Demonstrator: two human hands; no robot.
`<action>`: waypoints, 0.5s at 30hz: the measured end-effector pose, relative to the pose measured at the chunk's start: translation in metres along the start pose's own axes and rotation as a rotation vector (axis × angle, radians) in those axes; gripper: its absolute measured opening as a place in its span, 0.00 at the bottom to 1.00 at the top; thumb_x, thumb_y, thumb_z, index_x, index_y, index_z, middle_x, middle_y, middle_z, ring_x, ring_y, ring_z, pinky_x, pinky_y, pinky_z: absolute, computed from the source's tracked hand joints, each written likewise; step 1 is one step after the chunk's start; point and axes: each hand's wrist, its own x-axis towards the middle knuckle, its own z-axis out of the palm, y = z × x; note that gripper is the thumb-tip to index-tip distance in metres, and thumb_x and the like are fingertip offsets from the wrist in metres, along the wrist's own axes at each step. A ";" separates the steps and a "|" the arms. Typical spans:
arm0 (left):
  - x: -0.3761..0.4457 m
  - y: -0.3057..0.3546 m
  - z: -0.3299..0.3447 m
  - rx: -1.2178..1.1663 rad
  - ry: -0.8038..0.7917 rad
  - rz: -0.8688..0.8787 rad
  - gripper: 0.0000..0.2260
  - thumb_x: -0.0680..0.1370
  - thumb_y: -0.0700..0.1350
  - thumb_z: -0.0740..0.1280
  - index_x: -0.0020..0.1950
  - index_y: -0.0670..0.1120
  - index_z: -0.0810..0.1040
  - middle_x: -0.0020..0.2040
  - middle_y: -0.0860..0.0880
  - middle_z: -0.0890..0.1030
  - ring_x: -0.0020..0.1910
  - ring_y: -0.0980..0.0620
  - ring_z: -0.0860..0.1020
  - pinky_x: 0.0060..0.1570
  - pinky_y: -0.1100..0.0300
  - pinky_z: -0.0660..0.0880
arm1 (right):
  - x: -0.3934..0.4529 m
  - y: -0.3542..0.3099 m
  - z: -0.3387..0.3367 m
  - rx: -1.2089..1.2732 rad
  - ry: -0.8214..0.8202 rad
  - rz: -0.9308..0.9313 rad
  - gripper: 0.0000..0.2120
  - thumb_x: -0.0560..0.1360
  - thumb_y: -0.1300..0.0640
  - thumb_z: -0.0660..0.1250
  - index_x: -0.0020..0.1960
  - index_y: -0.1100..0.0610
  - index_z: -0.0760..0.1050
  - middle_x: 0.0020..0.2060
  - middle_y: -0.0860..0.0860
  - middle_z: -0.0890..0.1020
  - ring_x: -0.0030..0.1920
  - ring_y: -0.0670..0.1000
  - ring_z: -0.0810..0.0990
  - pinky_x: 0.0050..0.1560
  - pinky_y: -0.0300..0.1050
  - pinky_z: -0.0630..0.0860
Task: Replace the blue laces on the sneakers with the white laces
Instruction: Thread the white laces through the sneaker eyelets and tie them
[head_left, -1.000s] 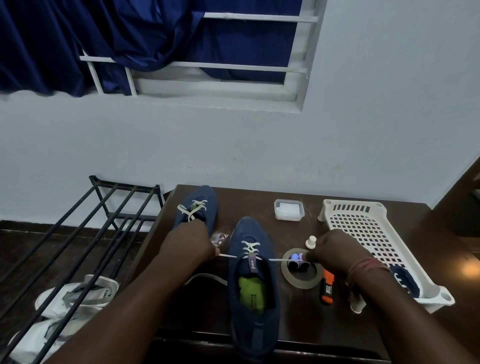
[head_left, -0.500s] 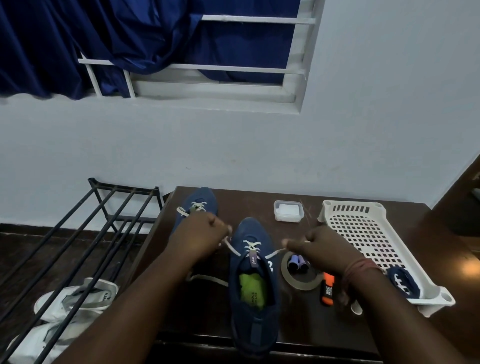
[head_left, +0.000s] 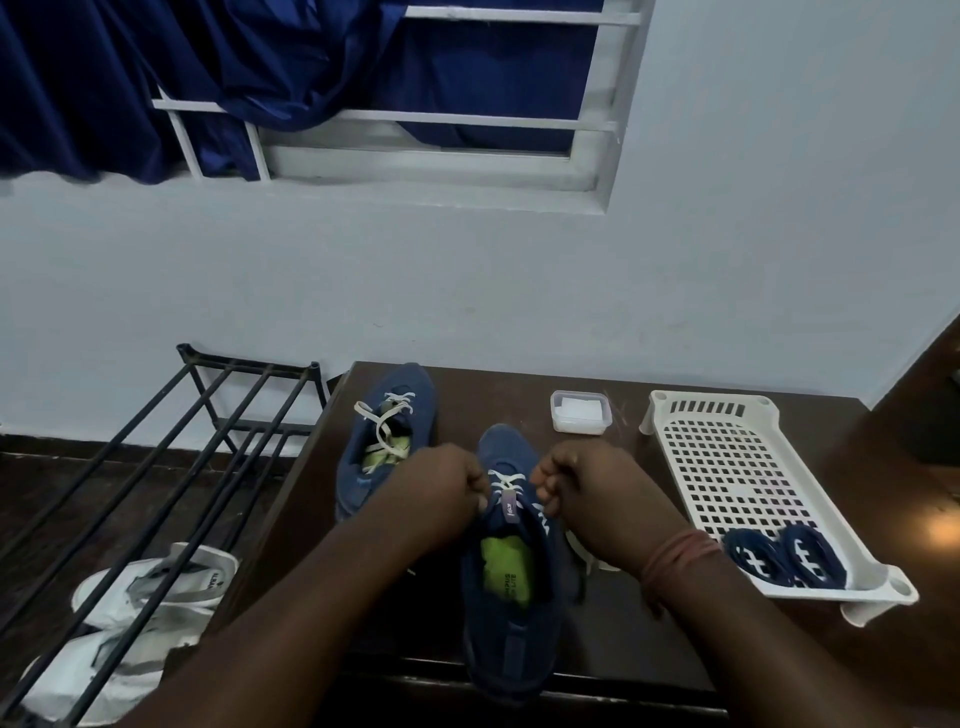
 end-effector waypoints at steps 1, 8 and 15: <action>-0.001 0.002 0.002 0.047 0.027 0.017 0.06 0.76 0.45 0.68 0.46 0.48 0.85 0.45 0.51 0.85 0.47 0.50 0.82 0.49 0.58 0.77 | 0.001 0.000 0.001 -0.030 -0.025 0.007 0.15 0.72 0.70 0.62 0.39 0.52 0.79 0.36 0.49 0.83 0.38 0.47 0.83 0.48 0.47 0.81; -0.019 0.023 0.018 0.326 0.304 -0.096 0.16 0.73 0.66 0.65 0.49 0.57 0.84 0.72 0.52 0.67 0.70 0.44 0.58 0.65 0.44 0.56 | -0.001 -0.010 0.000 0.091 0.056 0.048 0.15 0.71 0.67 0.66 0.37 0.50 0.83 0.35 0.45 0.85 0.39 0.42 0.82 0.47 0.43 0.79; -0.022 0.025 0.040 0.421 0.282 -0.153 0.33 0.69 0.75 0.56 0.57 0.52 0.81 0.67 0.49 0.73 0.71 0.40 0.59 0.68 0.40 0.55 | -0.003 -0.011 0.000 0.188 0.108 0.030 0.15 0.73 0.67 0.61 0.42 0.50 0.80 0.33 0.45 0.83 0.34 0.42 0.81 0.43 0.43 0.80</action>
